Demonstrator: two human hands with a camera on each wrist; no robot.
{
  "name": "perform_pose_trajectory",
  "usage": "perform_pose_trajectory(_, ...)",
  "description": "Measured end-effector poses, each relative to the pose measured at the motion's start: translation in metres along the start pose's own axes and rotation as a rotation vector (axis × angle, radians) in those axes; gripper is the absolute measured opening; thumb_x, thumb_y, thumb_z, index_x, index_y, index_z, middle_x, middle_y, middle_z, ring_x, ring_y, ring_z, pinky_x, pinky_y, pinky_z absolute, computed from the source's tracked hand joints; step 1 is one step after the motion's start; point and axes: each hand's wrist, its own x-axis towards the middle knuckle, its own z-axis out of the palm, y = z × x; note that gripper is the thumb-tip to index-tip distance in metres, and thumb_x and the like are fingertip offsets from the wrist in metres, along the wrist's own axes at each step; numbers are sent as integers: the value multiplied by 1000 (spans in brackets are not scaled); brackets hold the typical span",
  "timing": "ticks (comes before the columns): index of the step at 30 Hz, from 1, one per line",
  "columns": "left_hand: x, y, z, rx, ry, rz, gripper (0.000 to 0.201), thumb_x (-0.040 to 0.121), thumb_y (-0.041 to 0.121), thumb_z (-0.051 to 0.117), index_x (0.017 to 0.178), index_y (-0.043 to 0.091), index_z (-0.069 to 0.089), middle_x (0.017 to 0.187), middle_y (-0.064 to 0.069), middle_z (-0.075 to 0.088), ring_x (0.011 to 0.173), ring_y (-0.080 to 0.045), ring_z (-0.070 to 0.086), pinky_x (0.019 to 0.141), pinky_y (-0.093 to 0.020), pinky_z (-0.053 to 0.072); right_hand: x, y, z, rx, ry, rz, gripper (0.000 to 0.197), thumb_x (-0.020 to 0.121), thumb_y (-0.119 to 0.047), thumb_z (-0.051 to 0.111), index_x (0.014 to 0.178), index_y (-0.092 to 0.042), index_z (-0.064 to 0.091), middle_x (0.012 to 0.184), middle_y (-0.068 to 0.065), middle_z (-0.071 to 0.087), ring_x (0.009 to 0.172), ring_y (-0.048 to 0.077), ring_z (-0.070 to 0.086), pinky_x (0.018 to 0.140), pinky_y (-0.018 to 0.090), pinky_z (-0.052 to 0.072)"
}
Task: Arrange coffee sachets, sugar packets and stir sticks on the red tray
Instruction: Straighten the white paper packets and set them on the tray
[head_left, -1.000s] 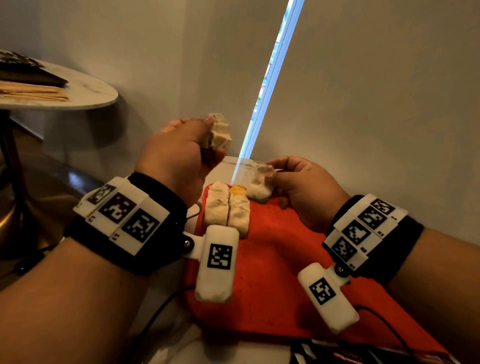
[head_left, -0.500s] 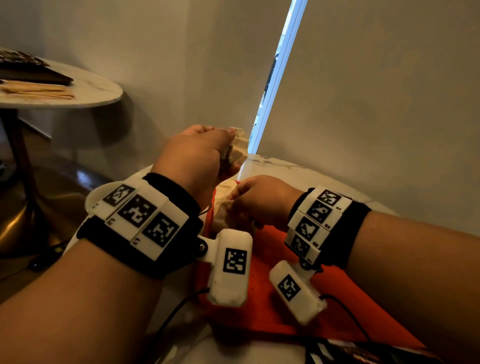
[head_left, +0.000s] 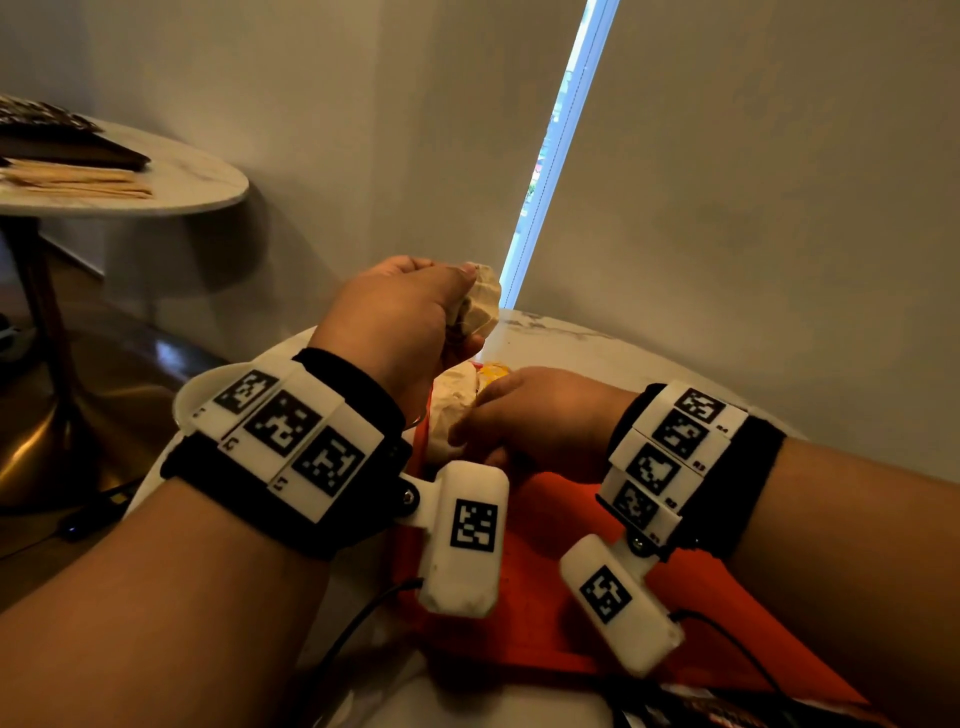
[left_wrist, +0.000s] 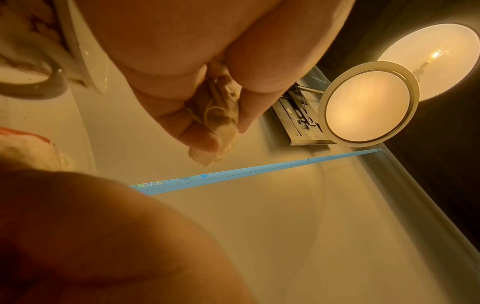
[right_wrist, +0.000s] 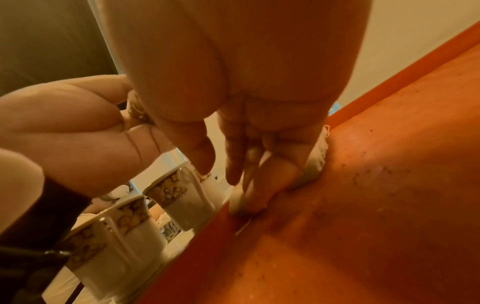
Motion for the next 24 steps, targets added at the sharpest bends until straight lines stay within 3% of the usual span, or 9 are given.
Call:
perform_pose_trajectory(2,0,0,0,-3,0,0,7,97,15,61,92,13,56,87,-8,63,74,-20,64,58,-25,58,3,1,4,-35,3,-14,17,85,-23,75,99,-13,78,91,7,78,84,22,73,89,44,60)
perform_pose_trajectory(7,2,-2,0,3,12,-10,10,97,14,62,89,14,57,87,-9,63,75,-21,64,58,-26,59,9,-3,8,-49,36,-3,16,85,-16,73,99,-9,77,93,8,78,91,26,75,92,47,59)
perform_pose_trajectory(12,0,-5,2,-11,-15,-24,9,97,14,62,89,12,57,84,-9,65,68,-20,65,53,-24,57,5,0,5,24,47,-29,8,87,-9,70,93,-11,76,89,10,77,80,23,73,88,42,60)
perform_pose_trajectory(15,-3,-6,4,-47,-26,-40,8,96,12,62,90,9,60,74,-8,66,56,-15,65,49,-22,54,-6,5,-3,115,74,-91,15,92,-1,62,89,-12,71,84,7,74,75,21,70,74,37,59)
perform_pose_trajectory(18,-7,-10,8,-85,-82,-54,7,97,10,59,96,3,61,72,-10,66,57,-18,65,47,-21,51,-17,9,-14,274,165,-163,20,96,6,53,90,-8,67,81,9,70,71,24,68,56,30,53)
perform_pose_trajectory(21,-8,-16,9,-37,-107,-60,12,96,13,60,104,4,62,76,-10,67,57,-17,65,49,-23,51,-20,13,-21,567,321,-206,20,103,-5,46,92,-8,63,79,15,63,63,25,61,51,31,45)
perform_pose_trajectory(24,-9,-18,9,61,-105,-71,11,95,17,63,101,8,65,80,-8,67,60,-16,65,52,-24,51,-19,17,-29,667,377,-285,24,101,-27,52,100,-8,66,87,15,62,65,20,58,52,30,40)
